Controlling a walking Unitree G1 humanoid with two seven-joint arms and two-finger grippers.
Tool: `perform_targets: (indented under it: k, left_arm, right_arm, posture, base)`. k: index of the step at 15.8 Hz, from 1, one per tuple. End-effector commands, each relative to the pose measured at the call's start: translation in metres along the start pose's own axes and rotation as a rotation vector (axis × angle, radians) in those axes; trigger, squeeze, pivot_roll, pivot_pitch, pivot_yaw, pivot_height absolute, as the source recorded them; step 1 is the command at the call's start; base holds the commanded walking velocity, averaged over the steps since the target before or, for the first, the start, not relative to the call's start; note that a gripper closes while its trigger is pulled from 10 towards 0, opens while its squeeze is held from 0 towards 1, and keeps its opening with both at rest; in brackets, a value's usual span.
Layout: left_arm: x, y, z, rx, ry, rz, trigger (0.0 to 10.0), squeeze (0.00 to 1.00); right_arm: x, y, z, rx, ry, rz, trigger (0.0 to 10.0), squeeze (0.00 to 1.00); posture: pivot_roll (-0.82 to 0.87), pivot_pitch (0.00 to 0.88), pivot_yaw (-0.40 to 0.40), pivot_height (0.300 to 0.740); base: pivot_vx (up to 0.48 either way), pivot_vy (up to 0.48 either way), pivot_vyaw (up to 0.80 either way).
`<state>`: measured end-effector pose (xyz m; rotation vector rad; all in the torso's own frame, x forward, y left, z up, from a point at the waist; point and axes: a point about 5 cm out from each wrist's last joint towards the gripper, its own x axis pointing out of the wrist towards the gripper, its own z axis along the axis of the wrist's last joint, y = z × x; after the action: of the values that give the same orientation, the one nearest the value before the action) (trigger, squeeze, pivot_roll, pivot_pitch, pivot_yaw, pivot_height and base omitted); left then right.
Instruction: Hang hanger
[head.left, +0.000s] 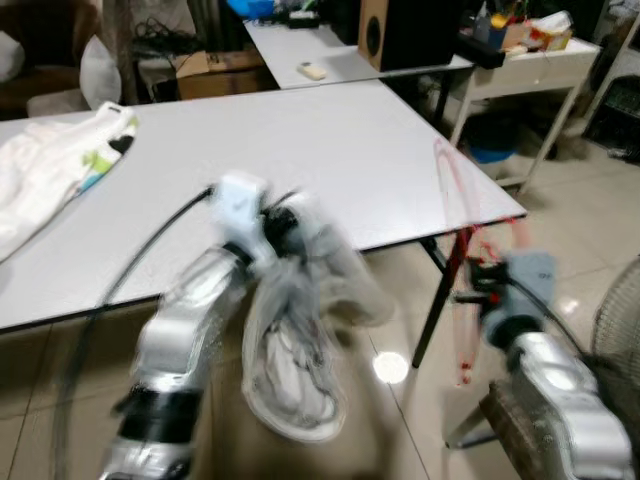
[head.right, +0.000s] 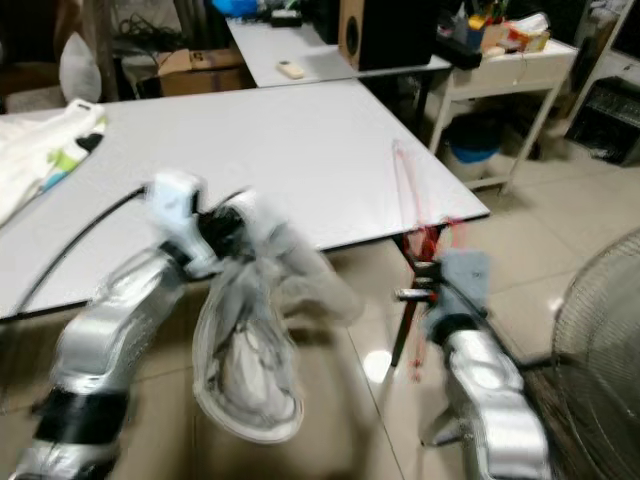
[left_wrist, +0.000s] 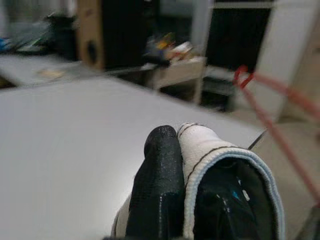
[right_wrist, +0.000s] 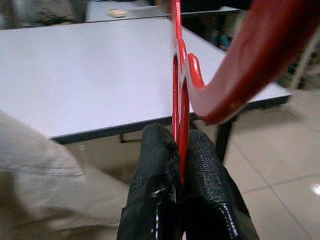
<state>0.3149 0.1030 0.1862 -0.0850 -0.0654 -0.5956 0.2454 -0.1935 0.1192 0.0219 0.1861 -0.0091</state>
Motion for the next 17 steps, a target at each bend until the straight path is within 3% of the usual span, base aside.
perform_targets:
  k: [1,3,4,5,7,8,10,11,12,13,15,16,17]
  left_arm:
    - [0.011,0.009,0.041,0.052,-0.139,-0.014,10.0,0.0]
    - [0.027,0.016,0.066,0.09,-0.19,-0.035,10.0,0.0]
    - [0.043,0.029,0.096,0.16,-0.236,-0.043,10.0,0.0]
    - [0.048,0.032,0.107,0.189,-0.25,-0.045,10.0,0.0]
    - [0.067,0.041,0.159,0.34,-0.308,-0.057,10.0,0.0]
    - [0.074,0.042,0.196,0.419,-0.354,-0.037,10.0,0.0]
    - [0.076,0.04,0.225,0.483,-0.39,-0.015,10.0,0.0]
    - [0.075,0.03,0.267,0.602,-0.456,0.039,10.0,0.0]
    - [0.074,0.027,0.274,0.636,-0.466,0.046,10.0,0.0]
    - [0.074,0.016,0.288,0.734,-0.494,0.045,10.0,0.0]
    - [0.077,0.009,0.288,0.785,-0.496,0.027,10.0,0.0]
    - [0.086,0.0,0.274,0.801,-0.477,-0.04,10.0,0.0]
    - [0.098,-0.011,0.243,0.841,-0.41,-0.13,10.0,0.0]
  right_arm:
    - [0.003,0.006,0.008,0.006,-0.046,0.029,10.0,0.0]
    - [0.004,0.007,0.014,0.001,-0.078,0.049,10.0,0.0]
    - [0.004,0.0,0.02,0.0,-0.109,0.052,10.0,0.0]
    - [0.004,-0.003,0.022,-0.002,-0.118,0.045,10.0,0.0]
    - [0.007,-0.013,0.027,-0.01,-0.138,0.023,10.0,0.0]
    - [0.008,-0.016,0.03,-0.013,-0.156,0.007,10.0,0.0]
    - [0.01,-0.018,0.033,-0.012,-0.176,-0.006,10.0,0.0]
    - [0.009,-0.02,0.039,-0.007,-0.212,-0.022,10.0,0.0]
    - [0.009,-0.021,0.04,-0.006,-0.219,-0.026,10.0,0.0]
    - [0.006,-0.022,0.041,-0.001,-0.23,-0.035,10.0,0.0]
    - [0.005,-0.023,0.04,0.003,-0.23,-0.043,10.0,0.0]
    - [0.003,-0.023,0.038,0.006,-0.229,-0.048,10.0,0.0]
    - [0.002,-0.022,0.036,0.008,-0.227,-0.05,10.0,0.0]
  posture:
    - [-0.11,0.0,0.013,0.74]
    - [-0.11,0.0,0.015,0.74]
    - [-0.11,0.0,0.013,0.74]
    - [-0.11,0.0,0.012,0.74]
    - [-0.11,0.0,0.005,0.74]
    - [-0.12,0.0,0.005,0.74]
    - [-0.12,0.0,0.009,0.74]
    - [-0.13,0.0,0.022,0.74]
    - [-0.13,0.0,0.022,0.74]
    - [-0.15,0.0,0.036,0.74]
    - [-0.15,0.0,0.036,0.74]
    - [-0.15,0.0,0.038,0.74]
    - [-0.15,0.0,0.036,0.74]
  base:
    - [0.379,0.0,0.0]
    - [0.371,0.0,0.0]
    - [0.375,0.0,0.0]
    - [0.375,0.0,0.0]
    - [0.375,0.0,0.0]
    - [0.375,0.0,0.0]
    - [0.379,0.0,0.0]
    - [0.36,0.0,0.0]
    - [0.36,0.0,0.0]
    - [0.352,0.0,0.0]
    - [0.356,0.0,0.0]
    - [0.349,0.0,0.0]
    - [0.337,0.0,0.0]
